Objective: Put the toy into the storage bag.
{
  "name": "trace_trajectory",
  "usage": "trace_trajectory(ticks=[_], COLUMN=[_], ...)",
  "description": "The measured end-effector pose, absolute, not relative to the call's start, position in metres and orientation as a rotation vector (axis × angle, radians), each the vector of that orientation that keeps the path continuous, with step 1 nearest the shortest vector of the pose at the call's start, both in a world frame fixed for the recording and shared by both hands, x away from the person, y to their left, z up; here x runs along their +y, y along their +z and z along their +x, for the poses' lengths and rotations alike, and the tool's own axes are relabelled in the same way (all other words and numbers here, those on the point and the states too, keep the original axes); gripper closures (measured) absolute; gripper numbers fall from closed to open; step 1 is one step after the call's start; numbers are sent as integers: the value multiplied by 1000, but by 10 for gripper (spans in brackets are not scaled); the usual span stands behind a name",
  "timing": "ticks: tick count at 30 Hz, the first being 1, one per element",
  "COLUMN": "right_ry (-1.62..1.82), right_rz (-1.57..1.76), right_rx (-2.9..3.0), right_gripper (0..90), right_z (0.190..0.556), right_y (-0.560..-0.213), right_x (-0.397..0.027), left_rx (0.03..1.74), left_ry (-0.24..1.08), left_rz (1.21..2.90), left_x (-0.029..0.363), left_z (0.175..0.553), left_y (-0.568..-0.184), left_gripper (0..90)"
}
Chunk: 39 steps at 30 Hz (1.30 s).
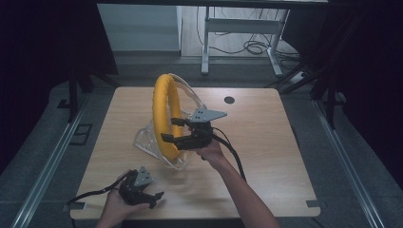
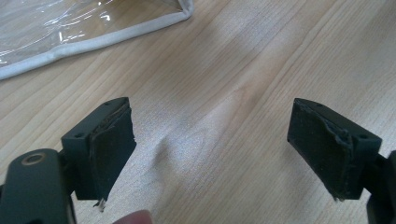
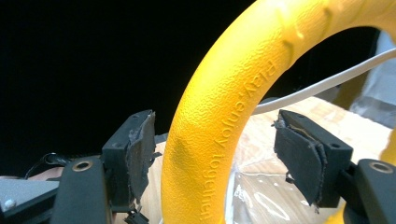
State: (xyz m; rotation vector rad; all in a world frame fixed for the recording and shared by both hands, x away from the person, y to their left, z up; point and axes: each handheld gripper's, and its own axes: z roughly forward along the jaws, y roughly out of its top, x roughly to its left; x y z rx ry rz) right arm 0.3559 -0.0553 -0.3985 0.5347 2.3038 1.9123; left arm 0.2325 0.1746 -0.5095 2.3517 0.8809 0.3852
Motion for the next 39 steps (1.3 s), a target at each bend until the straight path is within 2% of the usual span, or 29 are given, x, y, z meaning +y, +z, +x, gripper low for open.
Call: trace_trajectory(ticks=[10, 24, 31, 39], right_ry=[1889, 1741, 1651, 1629], right_rz=[529, 681, 716, 728], right_rx=[2301, 2295, 2325, 2320], right_gripper=[306, 316, 318, 320], right_z=[344, 321, 311, 309], right_y=[-402, -445, -467, -469], right_x=[-83, -142, -146, -146], left_rx=[886, 890, 890, 891], left_ry=[383, 390, 397, 403], left_rz=[2353, 2349, 2354, 2351], left_x=[174, 173, 173, 174], left_z=[232, 233, 233, 233], left_y=[-510, -511, -512, -511], left_gripper=[147, 148, 148, 148])
